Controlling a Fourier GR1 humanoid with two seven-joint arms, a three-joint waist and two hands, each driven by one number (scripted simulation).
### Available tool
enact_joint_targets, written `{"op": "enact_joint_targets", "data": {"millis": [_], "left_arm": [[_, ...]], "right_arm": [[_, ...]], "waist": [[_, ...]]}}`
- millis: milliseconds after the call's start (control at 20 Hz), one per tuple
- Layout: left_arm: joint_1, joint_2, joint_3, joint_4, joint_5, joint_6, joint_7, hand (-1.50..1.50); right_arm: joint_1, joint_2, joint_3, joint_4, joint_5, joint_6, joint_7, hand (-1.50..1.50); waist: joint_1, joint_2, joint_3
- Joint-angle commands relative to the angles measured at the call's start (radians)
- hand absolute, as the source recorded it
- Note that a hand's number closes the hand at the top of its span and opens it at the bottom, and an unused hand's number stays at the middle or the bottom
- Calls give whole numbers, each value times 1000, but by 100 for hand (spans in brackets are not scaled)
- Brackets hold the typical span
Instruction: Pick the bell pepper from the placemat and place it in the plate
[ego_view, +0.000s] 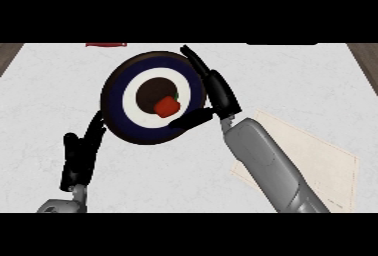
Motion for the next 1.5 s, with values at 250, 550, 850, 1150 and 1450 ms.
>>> {"op": "enact_joint_targets", "data": {"millis": [250,550,850,1150,1450], "left_arm": [[51,-20,1,-51,-26,-17,8,0],[-15,-20,55,61,-27,-42,-44,0],[21,-60,22,-20,-50,-20,7,0],[29,-8,62,-65,-26,-89,45,0],[-7,-27,85,4,-45,-81,13,0]], "right_arm": [[83,8,24,52,49,-62,-96,-150],[-18,8,33,98,48,-127,6,-150],[-69,2,-44,197,99,-124,-26,-150],[-4,-14,-102,227,128,-96,-92,-150],[9,-13,-140,154,178,-99,-31,-150]], "waist": [[0,-1,0],[1,0,0],[0,0,0],[2,1,0],[-3,0,0]]}}
